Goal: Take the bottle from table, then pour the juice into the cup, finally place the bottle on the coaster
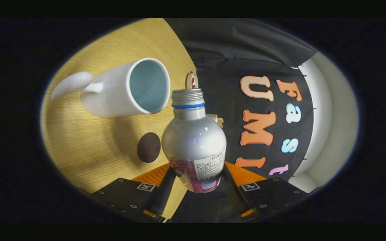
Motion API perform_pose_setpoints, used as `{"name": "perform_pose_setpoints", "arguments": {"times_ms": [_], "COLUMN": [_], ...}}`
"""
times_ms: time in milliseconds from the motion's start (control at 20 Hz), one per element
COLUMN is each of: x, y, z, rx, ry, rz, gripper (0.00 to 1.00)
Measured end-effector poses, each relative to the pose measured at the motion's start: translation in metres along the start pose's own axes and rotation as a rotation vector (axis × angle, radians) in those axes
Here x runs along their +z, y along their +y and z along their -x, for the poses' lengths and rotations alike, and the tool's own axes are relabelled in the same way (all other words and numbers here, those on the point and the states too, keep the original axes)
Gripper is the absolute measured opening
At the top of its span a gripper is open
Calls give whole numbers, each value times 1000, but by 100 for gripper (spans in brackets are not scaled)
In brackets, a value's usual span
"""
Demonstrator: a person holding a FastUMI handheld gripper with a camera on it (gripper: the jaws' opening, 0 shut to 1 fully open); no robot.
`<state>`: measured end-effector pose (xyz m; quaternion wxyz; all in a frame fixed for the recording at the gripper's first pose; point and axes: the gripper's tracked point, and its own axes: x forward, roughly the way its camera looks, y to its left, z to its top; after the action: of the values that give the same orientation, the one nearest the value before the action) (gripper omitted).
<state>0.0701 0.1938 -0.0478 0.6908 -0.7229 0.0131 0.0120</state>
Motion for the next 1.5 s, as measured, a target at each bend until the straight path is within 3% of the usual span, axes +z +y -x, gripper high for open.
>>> {"name": "perform_pose_setpoints", "arguments": {"times_ms": [900, 1500], "x": [1, 4], "y": [-14, -19], "z": [0, 0], "rx": [-37, -36], "ry": [2, -10], "rz": [168, 200], "gripper": [77, 77]}}
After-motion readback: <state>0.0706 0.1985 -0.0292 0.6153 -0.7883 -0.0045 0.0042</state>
